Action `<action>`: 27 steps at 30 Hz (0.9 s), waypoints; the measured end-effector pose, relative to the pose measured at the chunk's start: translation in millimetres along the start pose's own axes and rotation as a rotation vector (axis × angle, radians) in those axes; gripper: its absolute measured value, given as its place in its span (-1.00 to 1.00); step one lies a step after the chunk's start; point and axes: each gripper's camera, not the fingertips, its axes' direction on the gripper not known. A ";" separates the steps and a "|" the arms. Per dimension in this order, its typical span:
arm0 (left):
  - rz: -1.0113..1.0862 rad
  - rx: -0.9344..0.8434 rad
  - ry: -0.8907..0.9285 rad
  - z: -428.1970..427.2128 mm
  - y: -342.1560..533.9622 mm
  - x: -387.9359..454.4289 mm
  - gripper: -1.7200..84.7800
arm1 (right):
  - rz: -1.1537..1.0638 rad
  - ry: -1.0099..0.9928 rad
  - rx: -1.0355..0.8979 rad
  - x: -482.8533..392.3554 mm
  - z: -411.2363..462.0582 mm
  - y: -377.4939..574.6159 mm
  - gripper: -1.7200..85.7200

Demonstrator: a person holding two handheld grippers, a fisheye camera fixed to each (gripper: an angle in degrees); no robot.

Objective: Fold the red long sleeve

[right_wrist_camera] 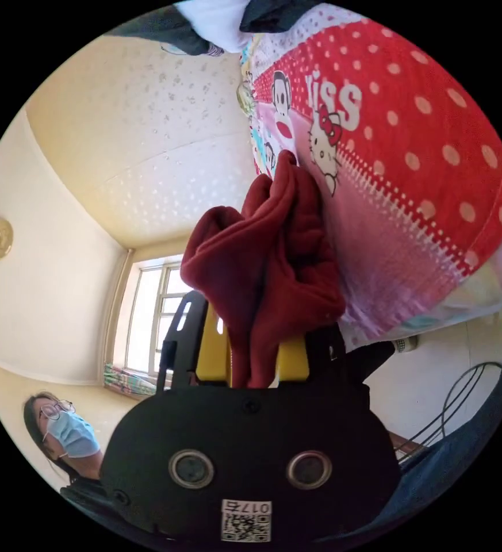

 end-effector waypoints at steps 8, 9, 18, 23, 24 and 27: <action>0.272 0.307 0.133 -150.7 40.5 80.1 -0.83 | -0.431 0.167 -0.163 -166.4 71.0 107.7 -0.82; 0.268 0.364 0.135 -174.6 46.4 77.0 -0.83 | -0.481 0.171 -0.213 -175.4 99.1 116.2 -0.82; 0.264 0.750 -0.041 -385.7 49.1 70.7 -0.83 | -0.584 -0.041 -0.602 -200.3 401.7 152.9 -0.84; 0.374 0.915 -0.393 -474.8 30.5 113.7 -0.81 | -0.630 -0.272 -0.620 -218.5 541.8 197.3 -0.81; 0.285 0.922 -0.400 -491.5 20.4 97.8 -0.80 | -0.676 -0.236 -0.612 -210.1 575.2 206.6 -0.79; -0.010 0.943 -0.471 -506.1 17.2 22.3 -0.71 | -0.656 0.004 -0.665 -139.9 645.0 220.1 -0.75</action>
